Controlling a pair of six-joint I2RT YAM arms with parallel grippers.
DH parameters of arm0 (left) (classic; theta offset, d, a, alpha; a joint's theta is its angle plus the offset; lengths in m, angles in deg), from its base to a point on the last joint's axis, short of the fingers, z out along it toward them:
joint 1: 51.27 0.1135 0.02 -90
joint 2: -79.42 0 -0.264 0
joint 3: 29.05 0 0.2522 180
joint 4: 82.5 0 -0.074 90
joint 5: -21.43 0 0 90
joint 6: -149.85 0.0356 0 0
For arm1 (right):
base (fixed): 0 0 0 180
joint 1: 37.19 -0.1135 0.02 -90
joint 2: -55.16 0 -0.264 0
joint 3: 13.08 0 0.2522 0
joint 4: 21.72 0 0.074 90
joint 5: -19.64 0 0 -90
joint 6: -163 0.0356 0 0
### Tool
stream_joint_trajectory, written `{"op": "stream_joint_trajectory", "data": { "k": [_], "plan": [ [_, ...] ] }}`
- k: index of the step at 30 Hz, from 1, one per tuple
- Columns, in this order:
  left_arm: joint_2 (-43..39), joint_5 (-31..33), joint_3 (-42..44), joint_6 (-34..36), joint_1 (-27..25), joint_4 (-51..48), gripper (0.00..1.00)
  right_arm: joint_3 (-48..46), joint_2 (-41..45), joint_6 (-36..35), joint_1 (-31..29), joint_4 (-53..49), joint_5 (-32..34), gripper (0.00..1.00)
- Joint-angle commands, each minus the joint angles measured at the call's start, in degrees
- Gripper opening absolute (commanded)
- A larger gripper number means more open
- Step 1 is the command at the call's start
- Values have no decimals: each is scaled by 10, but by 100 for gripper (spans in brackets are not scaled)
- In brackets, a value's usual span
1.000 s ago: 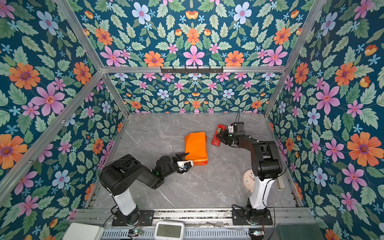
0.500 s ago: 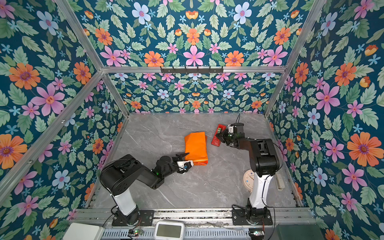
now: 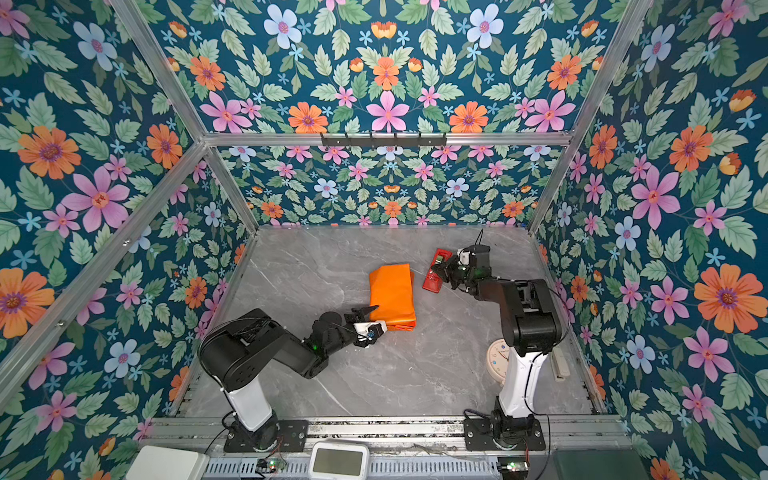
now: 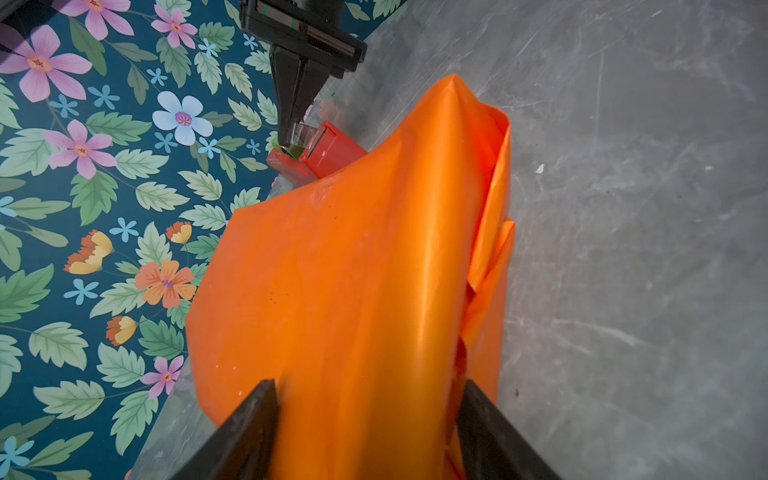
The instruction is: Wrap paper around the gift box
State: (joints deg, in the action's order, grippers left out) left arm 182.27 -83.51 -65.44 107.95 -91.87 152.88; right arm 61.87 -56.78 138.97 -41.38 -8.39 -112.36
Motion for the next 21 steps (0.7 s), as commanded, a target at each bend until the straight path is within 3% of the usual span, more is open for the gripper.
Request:
{"op": "stream_joint_trajectory", "data": {
  "k": [1, 21],
  "plan": [
    [2, 0, 0, -4, 0, -44, 69, 0, 12, 20, -1, 41, -24, 0],
    [1, 0, -1, -4, 0, -45, 70, -84, 70, 30, -33, 76, -29, 0]
  ]
}}
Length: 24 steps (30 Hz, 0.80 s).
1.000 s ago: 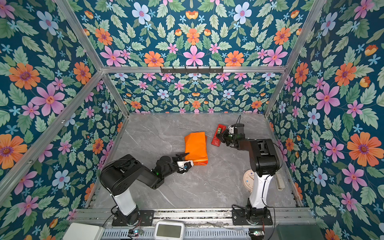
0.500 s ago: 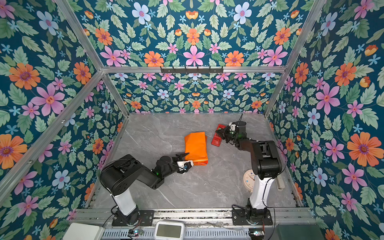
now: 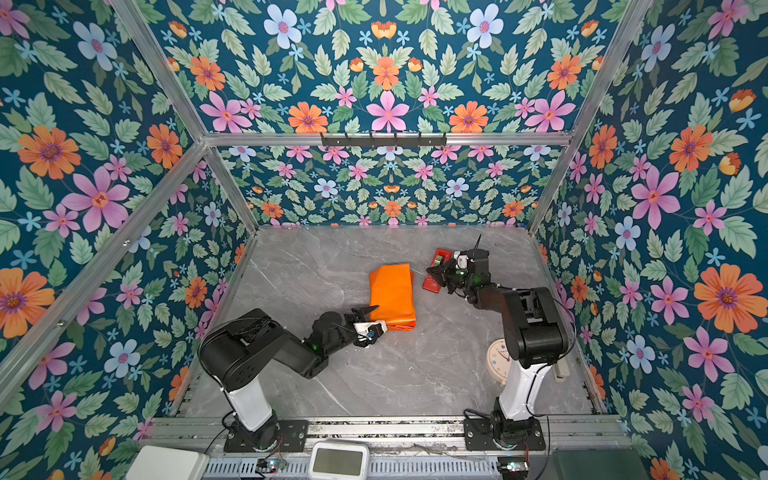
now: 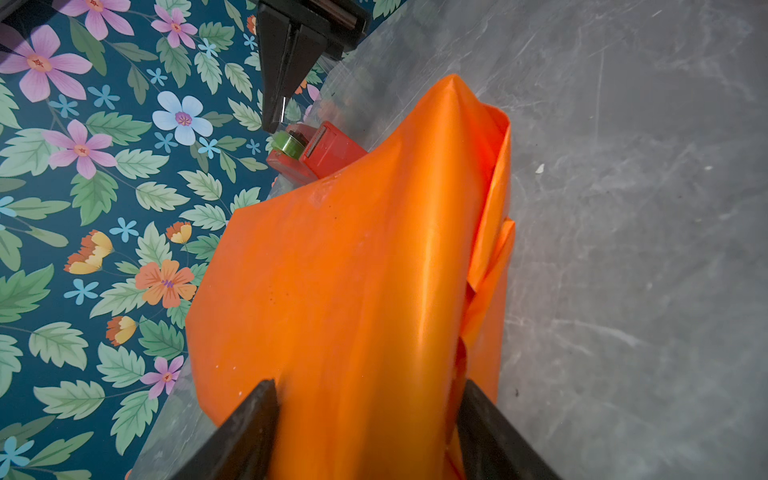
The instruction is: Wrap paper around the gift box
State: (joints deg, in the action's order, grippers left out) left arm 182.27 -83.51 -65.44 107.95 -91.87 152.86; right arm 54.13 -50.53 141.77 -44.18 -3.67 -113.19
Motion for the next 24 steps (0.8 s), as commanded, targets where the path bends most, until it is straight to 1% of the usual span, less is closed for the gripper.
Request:
{"op": "stream_joint_trajectory", "data": {
  "k": [1, 5, 13, 20, 24],
  "plan": [
    [2, 0, -1, -4, 0, -44, 69, -11, 8, 1, -6, 28, -20, 0],
    [2, -1, -1, -4, 0, -45, 69, -29, 9, 0, -11, 35, -12, 0],
    [1, -1, -1, -4, 0, -46, 69, -57, -16, -3, -13, 49, 9, 0],
    [0, -2, -1, -4, 0, -47, 70, -59, -57, -22, -5, 25, 52, 0],
    [0, -2, -1, -4, 0, -48, 69, -61, -59, -56, 1, -33, 98, 0]
  ]
}}
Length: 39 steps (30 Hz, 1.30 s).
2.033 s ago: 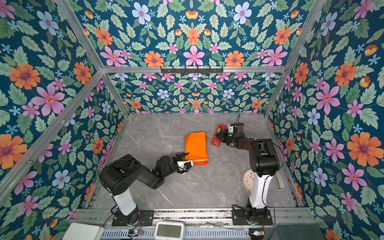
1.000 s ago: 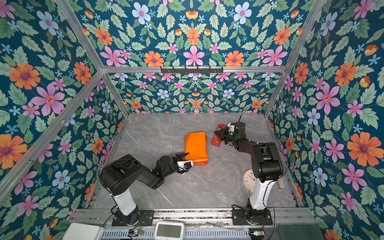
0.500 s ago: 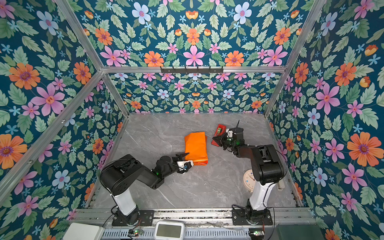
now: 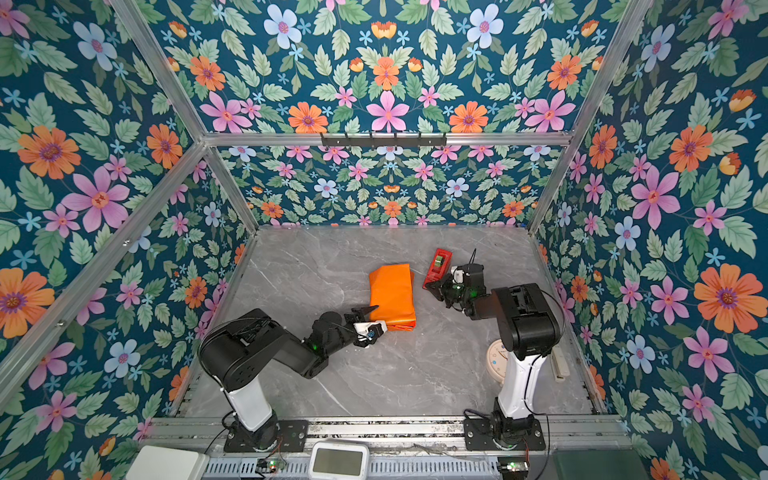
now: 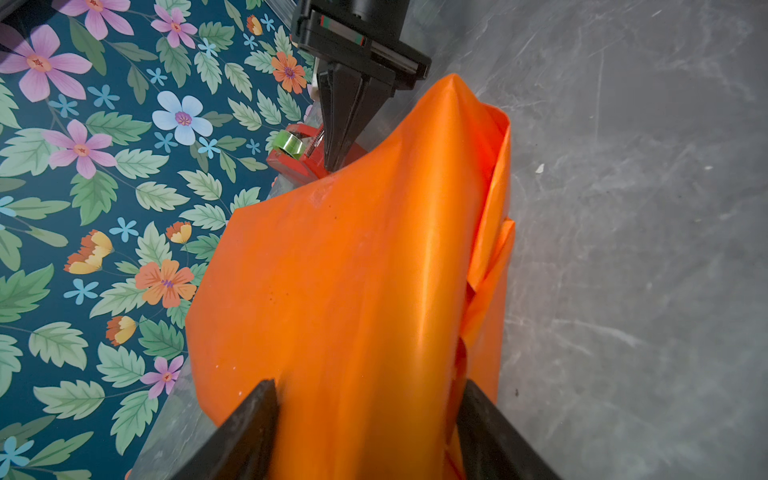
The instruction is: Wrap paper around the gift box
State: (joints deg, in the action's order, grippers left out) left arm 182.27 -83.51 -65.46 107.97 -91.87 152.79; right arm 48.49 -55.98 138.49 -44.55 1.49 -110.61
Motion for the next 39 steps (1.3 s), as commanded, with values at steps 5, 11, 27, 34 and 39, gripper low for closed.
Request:
{"op": "stream_joint_trajectory", "data": {
  "k": [5, 11, 27, 34, 39],
  "plan": [
    [2, 0, -2, -3, 0, -47, 69, -20, 1, -45, 14, -116, 118, 0],
    [2, -1, -2, -3, 0, -47, 69, -12, 2, -66, 20, -147, 129, 0],
    [2, 1, -3, -2, -1, -47, 69, -86, 244, -250, 19, -273, -69, 0],
    [4, 1, -3, -1, -1, -48, 69, -89, 311, -299, -14, -332, -126, 2],
    [4, 2, -4, -1, -2, -48, 69, -105, 347, -337, -75, -353, -135, 0]
  ]
}}
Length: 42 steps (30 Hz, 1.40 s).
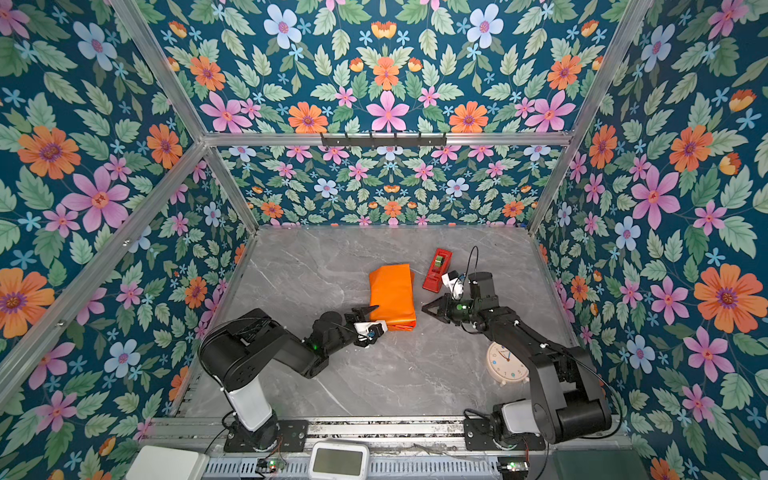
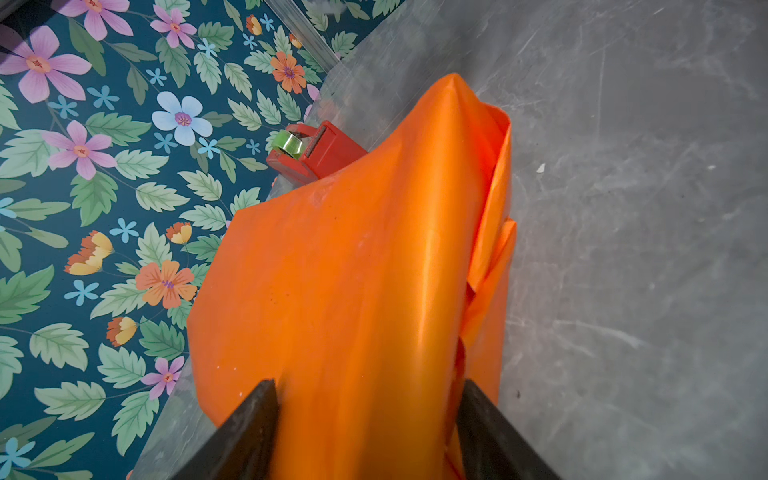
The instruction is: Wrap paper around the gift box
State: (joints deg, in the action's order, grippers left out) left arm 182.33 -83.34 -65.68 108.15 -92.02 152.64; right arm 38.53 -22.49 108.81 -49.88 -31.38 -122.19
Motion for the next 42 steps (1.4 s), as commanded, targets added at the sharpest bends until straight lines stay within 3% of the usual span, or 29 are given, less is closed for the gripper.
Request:
{"op": "stream_joint_trajectory", "data": {
  "k": [1, 5, 7, 12, 16, 23, 32, 39, 42],
  "plan": [
    [3, 1, 0, -3, 0, -47, 70, -10, 15, -49, -34, -25, -16, 0],
    [3, 1, -2, -4, 0, -47, 69, -13, 16, -65, -63, -35, 28, 0],
    [2, 1, -2, -4, 0, -47, 69, -4, 9, -56, -63, -61, 85, 2],
    [1, 1, 0, -4, 0, -47, 70, 7, 0, -43, -62, -101, 128, 22],
    [0, 1, 0, -5, 0, -47, 69, 30, 6, -37, -59, -193, 195, 39],
    [1, 1, 0, -6, 0, -47, 69, 33, -17, 8, -47, -245, 150, 45],
    [1, 0, -2, -6, -1, -47, 70, -7, -91, 70, -23, -189, 90, 45],
    [1, 0, -1, -6, 0, -47, 69, -15, -147, 69, 26, -199, 79, 47],
    [1, 1, 0, -6, 0, -47, 69, -7, -154, 52, 39, -228, 103, 47]
  ]
}}
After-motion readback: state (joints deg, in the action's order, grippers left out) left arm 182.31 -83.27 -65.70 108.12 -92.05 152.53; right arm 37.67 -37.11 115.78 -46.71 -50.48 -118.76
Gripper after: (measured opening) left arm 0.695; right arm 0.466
